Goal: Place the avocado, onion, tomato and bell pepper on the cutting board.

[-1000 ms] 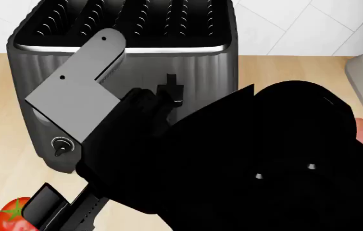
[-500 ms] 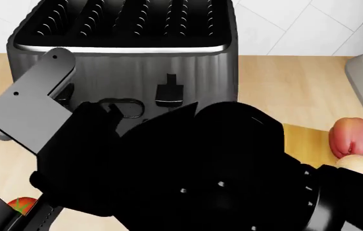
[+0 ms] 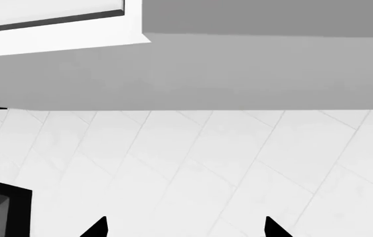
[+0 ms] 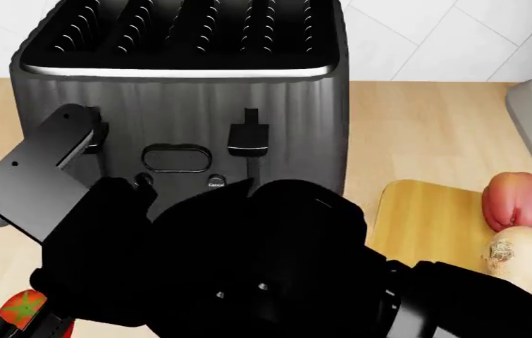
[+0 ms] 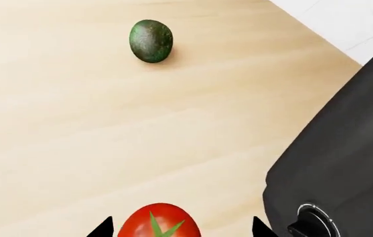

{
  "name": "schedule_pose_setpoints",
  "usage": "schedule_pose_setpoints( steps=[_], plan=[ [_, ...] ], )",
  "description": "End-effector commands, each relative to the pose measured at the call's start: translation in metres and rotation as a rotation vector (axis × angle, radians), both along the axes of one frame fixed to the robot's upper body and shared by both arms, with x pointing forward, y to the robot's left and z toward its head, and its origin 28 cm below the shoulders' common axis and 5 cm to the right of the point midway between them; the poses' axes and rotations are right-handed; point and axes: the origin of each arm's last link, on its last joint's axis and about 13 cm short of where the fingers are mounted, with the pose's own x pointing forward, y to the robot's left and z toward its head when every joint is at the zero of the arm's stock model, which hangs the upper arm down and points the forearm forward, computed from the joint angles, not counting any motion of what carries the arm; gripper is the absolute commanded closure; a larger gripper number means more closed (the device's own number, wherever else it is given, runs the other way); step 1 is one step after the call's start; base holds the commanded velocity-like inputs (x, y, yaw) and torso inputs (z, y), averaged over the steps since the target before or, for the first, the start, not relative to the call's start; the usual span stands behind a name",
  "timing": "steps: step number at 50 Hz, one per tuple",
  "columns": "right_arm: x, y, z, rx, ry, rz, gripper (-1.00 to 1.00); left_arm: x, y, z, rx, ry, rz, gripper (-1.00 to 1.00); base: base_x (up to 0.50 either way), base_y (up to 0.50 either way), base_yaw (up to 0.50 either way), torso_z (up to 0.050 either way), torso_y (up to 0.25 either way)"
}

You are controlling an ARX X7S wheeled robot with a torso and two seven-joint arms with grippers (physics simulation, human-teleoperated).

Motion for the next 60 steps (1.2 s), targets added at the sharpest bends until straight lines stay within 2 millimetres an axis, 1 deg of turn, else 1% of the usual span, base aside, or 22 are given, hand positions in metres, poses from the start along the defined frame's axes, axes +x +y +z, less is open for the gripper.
schedule_pose_setpoints(
  steps=[1, 5, 11, 21, 22, 26, 33, 36, 38, 40, 46, 56, 60],
  plan=[
    [0.008, 0.005, -0.02, -0.022, 0.035, -0.007, -1.0, 0.001, 0.0, -0.001, -0.004, 0.003, 0.0, -1.0, 0.0, 0.0, 0.0, 0.0, 0.0],
    [0.004, 0.01, -0.026, -0.007, 0.065, 0.03, -1.0, 0.001, 0.0, -0.001, -0.003, 0.003, 0.0, -1.0, 0.0, 0.0, 0.0, 0.0, 0.0],
    [0.006, 0.013, -0.035, -0.01, 0.094, 0.044, -1.0, 0.001, 0.002, -0.002, -0.005, 0.003, 0.004, -1.0, 0.0, 0.0, 0.0, 0.0, 0.0],
    [0.006, 0.013, -0.047, -0.028, 0.13, 0.035, -1.0, 0.0, 0.003, -0.003, -0.007, 0.003, 0.007, -1.0, 0.0, 0.0, 0.0, 0.0, 0.0],
    [0.006, 0.012, -0.047, -0.027, 0.13, 0.033, 1.0, -0.001, 0.003, -0.003, -0.006, 0.003, 0.007, -1.0, 0.0, 0.0, 0.0, 0.0, 0.0],
    [0.004, 0.012, -0.048, -0.036, 0.124, 0.034, 1.0, -0.001, 0.002, -0.003, -0.006, 0.002, 0.006, -1.0, 0.0, 0.0, 0.0, 0.0, 0.0],
    [0.0, 0.007, -0.041, -0.055, 0.107, 0.032, 1.0, -0.002, 0.002, -0.003, -0.006, 0.001, 0.005, -1.0, 0.0, 0.0, 0.0, 0.0, 0.0],
    [-0.007, 0.0, -0.029, -0.078, 0.078, 0.024, 1.0, -0.002, 0.003, -0.002, -0.006, 0.001, 0.006, -1.0, 0.0, 0.0, 0.0, 0.0, 0.0],
    [-0.006, -0.004, -0.028, -0.092, 0.044, 0.012, 1.0, -0.003, 0.004, -0.002, -0.006, -0.001, 0.008, -1.0, 0.0, 0.0, 0.0, 0.0, 0.0],
    [-0.017, -0.018, -0.011, -0.108, 0.036, -0.018, 1.0, -0.003, 0.004, -0.001, -0.007, -0.002, 0.009, -1.0, 0.0, 0.0, 0.0, 0.0, 0.0],
    [-0.037, -0.044, 0.003, -0.126, 0.016, -0.092, 1.0, -0.002, 0.002, 0.001, -0.006, -0.006, 0.004, -1.0, 0.0, 0.0, 0.0, 0.0, 0.0],
    [-0.069, -0.073, 0.029, -0.121, -0.038, -0.185, 1.0, -0.003, -0.001, 0.001, 0.0, -0.002, -0.001, -1.0, 0.0, 0.0, 0.0, 0.0, 0.0],
    [-0.08, -0.082, 0.034, -0.097, -0.057, -0.229, 1.0, -0.003, -0.001, 0.0, -0.002, -0.002, -0.002, -1.0, 0.0, 0.0, 0.0, 0.0, 0.0]
  ],
)
